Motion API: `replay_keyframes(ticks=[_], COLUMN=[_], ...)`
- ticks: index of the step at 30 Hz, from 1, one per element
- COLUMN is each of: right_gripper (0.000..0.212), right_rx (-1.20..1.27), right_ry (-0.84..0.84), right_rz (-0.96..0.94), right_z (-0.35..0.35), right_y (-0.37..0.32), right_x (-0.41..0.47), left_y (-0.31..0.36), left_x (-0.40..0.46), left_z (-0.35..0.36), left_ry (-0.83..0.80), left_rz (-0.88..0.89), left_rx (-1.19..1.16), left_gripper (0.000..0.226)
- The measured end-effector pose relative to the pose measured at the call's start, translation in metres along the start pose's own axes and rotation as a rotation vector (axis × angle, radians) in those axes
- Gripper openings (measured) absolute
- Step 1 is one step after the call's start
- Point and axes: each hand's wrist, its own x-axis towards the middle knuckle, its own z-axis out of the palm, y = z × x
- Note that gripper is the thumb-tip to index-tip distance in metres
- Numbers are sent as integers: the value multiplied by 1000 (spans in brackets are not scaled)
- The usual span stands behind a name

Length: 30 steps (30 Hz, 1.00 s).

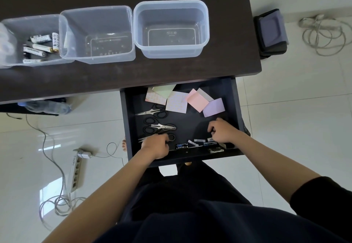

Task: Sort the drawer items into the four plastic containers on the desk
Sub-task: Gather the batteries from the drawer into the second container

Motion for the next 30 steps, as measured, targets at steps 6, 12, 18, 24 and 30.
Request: replay_keyframes(ticks=[6,12,18,24,30], right_gripper=[28,30,37,21,10], right_rx=[-28,-133,185,-210,-242], right_ry=[80,-92,-100,-56,-168], right_rz=[7,60,33,95,141], right_z=[-2,-1,1,-7,-7], right_y=[-4,-11,-18,-21,-24], right_x=[-4,-11,-10,-11,-9], left_y=[2,16,16,16,27], left_x=[-1,3,2,2,4], left_z=[1,10,12,9,14], left_ry=[-85,-168,10,13,-56], left_rz=[33,47,-36,-55,-7], left_rx=[-195,-577,-438,-389,-530], left_gripper=[32,32,25,25,25])
